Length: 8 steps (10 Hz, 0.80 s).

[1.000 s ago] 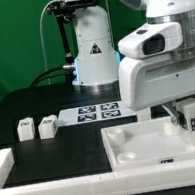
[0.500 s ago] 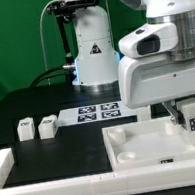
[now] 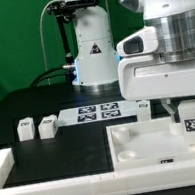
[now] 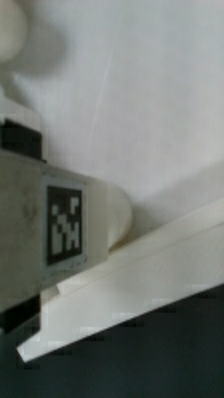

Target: Assemble one leg

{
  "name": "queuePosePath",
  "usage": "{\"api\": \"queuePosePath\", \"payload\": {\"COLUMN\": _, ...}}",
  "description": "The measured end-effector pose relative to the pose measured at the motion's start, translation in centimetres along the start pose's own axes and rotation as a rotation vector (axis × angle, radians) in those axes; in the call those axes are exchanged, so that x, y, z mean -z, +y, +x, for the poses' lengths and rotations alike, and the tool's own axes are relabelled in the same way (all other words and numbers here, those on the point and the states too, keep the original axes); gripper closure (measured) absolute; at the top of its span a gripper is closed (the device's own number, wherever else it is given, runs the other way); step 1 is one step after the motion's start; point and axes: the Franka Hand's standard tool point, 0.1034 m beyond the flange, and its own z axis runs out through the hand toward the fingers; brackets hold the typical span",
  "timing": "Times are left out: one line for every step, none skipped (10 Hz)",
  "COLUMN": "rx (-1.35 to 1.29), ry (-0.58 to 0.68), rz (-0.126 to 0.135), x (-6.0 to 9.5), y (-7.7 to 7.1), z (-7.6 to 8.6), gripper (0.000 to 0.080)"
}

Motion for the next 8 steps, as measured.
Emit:
{"api": "queuePosePath", "payload": {"rx": -0.147, "ry": -0.003, "rz": 0.002, "x": -0.02, "y": -0.02, "z": -0.04, "gripper": 0.0509}}
{"api": "queuePosePath", "payload": {"rx": -0.278, "ry": -0.005, "rz": 0.003, "x": -0.05, "y": -0.09, "z": -0.16, "gripper": 0.0509}}
{"api": "queuePosePath", "payload": {"rx": -0.441, "ry": -0.011, "rz": 0.006, "x": -0.11, "y": -0.23, "z": -0.32, "gripper": 0.0509}}
{"api": "queuePosePath", "payload": {"rx": -0.523, "ry": -0.010, "rz": 0.005, "x": -0.12, "y": -0.34, "z": -0.42, "gripper": 0.0509}}
{"api": "queuePosePath", "payload": {"rx": -0.577, "ry": -0.013, "rz": 0.006, "x": -0.12, "y": -0.40, "z": -0.49, "gripper": 0.0509}}
{"api": "queuePosePath", "payload": {"rx": -0.654, "ry": -0.022, "rz": 0.011, "x": -0.13, "y": -0.50, "z": -0.57, "gripper": 0.0509}}
{"api": "queuePosePath", "payload": {"rx": -0.647, "ry": -0.023, "rz": 0.012, "x": -0.14, "y": -0.53, "z": -0.61, "gripper": 0.0509}}
{"api": "queuePosePath", "payload": {"rx": -0.611, "ry": -0.023, "rz": 0.012, "x": -0.14, "y": -0.55, "z": -0.63, "gripper": 0.0396}}
